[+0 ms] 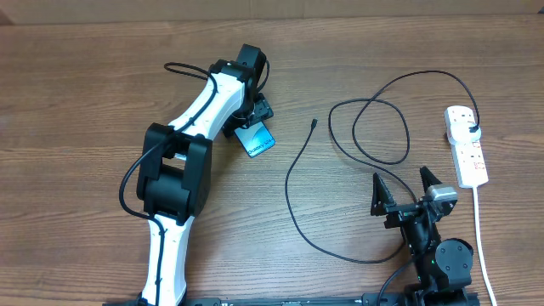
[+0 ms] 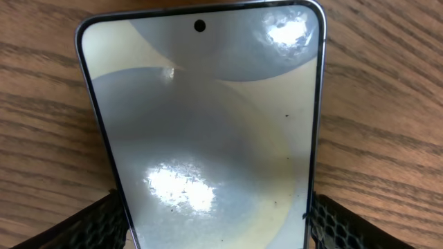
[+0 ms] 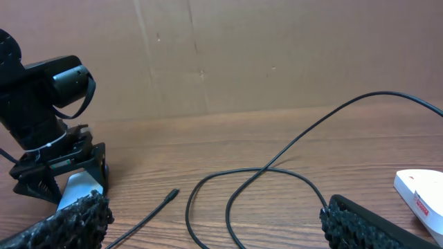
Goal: Plug charger to phone and switch on socket
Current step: 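Close the left gripper on the phone's long edges and tilt it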
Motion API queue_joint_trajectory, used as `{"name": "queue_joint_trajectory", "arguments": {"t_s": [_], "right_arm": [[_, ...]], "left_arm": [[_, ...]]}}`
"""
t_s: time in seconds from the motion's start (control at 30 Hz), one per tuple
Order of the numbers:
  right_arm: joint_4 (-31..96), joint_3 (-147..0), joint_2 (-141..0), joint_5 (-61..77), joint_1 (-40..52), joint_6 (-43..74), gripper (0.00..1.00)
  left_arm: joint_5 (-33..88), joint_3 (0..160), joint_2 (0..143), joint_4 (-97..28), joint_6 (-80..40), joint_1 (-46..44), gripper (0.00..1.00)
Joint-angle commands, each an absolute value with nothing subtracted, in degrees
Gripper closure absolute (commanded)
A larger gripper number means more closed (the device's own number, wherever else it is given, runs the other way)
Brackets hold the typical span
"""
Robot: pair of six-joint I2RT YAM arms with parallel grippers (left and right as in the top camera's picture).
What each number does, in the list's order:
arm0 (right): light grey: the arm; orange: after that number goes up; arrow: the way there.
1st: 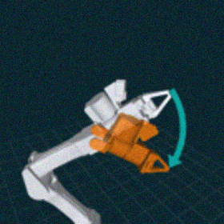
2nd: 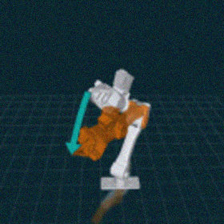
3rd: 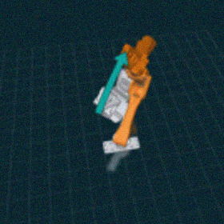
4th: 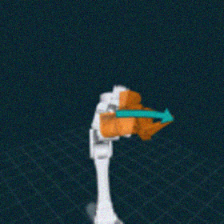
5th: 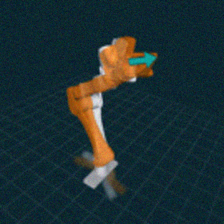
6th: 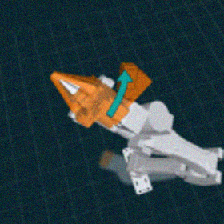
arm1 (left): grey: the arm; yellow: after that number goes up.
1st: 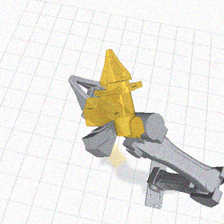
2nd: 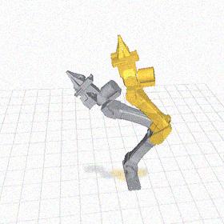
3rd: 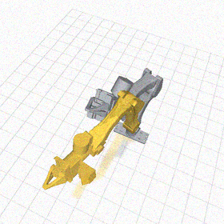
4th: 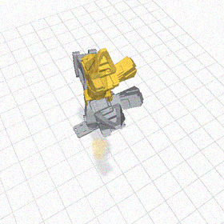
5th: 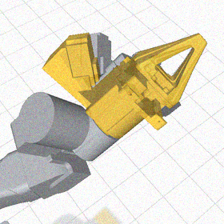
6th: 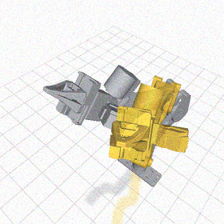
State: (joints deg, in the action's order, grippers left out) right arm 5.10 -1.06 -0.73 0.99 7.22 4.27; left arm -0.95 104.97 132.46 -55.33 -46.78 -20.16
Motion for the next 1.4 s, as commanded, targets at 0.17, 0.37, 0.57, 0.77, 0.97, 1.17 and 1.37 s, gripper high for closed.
{"name": "queue_joint_trajectory", "arguments": {"t_s": [0.17,0.37,0.57,0.77,0.97,1.17,1.37], "right_arm": [[4.73,-0.45,-0.16,0.21,7.44,4.45,0.0],[4.73,-0.45,-0.16,0.23,7.44,4.45,0.0],[4.73,-0.45,-0.16,0.21,7.44,4.45,0.0],[4.73,-0.45,-0.16,0.21,7.44,4.45,0.0],[4.73,-0.45,-0.16,0.21,7.44,4.45,0.0],[4.73,-0.45,-0.16,0.21,7.44,4.45,0.0],[4.73,-0.45,-0.16,0.21,7.44,4.45,0.0]], "left_arm": [[0.62,103.2,133.86,-55.42,-47.79,-21.1,0.24],[0.4,103.22,133.86,-55.24,-47.81,-21.15,0.36],[0.45,103.22,133.86,-55.18,-47.81,-21.15,0.41],[1.1,103.24,133.86,-55.16,-47.81,-21.12,0.47],[3.49,103.96,133.82,-55.37,-47.79,-20.91,0.62],[4.54,108.44,133.8,-58.37,-47.55,-20.62,0.66],[4.54,118.17,133.8,-67.2,-45.63,-19.81,0.68]]}}
